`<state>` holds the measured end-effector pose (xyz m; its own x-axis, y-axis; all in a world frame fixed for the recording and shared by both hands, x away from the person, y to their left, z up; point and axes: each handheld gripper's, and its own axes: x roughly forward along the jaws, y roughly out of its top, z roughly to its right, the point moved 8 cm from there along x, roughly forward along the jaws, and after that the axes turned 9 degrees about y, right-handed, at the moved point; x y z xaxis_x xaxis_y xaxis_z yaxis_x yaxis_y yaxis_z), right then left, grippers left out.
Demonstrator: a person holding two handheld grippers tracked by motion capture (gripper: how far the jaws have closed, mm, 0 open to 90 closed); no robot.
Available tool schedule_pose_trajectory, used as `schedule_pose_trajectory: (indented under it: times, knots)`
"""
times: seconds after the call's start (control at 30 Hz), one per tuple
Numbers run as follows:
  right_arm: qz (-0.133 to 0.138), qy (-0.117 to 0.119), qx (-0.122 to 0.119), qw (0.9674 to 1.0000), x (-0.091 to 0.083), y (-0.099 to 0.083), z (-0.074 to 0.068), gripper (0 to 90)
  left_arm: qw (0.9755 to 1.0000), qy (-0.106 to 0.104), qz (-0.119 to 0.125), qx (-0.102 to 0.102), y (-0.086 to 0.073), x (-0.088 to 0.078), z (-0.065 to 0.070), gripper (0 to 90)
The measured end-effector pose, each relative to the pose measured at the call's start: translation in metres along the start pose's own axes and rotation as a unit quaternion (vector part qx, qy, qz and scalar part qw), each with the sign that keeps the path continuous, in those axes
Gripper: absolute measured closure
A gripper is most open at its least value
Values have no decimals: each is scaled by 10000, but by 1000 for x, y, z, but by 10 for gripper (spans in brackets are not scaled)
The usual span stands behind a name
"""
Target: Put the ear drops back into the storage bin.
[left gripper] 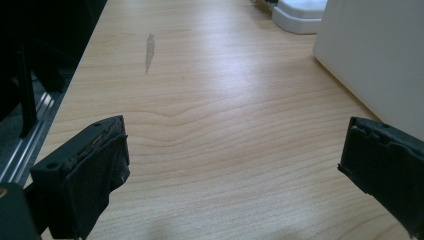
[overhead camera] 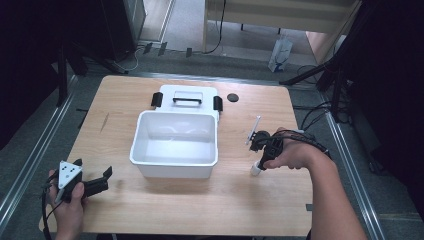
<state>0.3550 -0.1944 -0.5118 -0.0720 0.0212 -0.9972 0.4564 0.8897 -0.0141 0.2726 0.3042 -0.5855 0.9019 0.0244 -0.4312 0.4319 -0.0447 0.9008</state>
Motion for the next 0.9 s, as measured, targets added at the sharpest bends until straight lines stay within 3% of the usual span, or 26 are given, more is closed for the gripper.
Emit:
schedule_pose_trajectory:
  times: [0.57, 0.9]
  knots:
    - [-79, 22, -121, 9999, 19, 7, 2, 676, 10000, -1, -8, 13, 0, 0, 0, 0]
    - [-26, 94, -226, 9997, 19, 7, 1, 719, 10000, -1, 1, 19, 0, 0, 0, 0]
